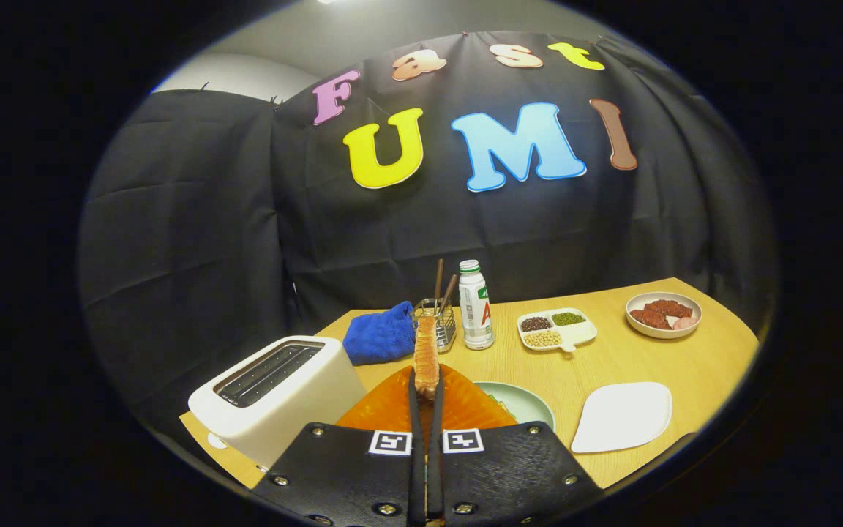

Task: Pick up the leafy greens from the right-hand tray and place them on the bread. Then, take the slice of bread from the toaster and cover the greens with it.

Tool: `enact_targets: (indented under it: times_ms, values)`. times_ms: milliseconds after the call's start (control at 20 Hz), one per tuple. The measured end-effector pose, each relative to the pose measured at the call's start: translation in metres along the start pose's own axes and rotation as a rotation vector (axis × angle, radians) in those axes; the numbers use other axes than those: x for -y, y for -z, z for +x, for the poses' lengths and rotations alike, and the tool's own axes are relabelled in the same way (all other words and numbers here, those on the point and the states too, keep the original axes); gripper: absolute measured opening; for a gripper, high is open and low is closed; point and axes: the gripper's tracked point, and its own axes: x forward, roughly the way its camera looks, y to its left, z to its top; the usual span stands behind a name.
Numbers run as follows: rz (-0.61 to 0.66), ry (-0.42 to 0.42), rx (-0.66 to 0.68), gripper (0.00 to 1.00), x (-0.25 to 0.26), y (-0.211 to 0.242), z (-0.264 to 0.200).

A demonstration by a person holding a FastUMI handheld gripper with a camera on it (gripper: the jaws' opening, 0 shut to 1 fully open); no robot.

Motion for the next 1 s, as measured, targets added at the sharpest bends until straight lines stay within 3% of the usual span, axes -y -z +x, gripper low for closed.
enact_targets:
  times_ms: [250,750,950,1000]
  values:
    - [0.033,0.033,-0.005,0.01,0.008,0.013,0.011]
    - [0.040,0.013,-0.081,0.01,0.000,0.045,0.030]
    - [0.026,0.028,-0.078,0.03,0.008,0.044,0.030]
    - [0.024,0.035,-0.078,0.07,0.011,0.046,0.033]
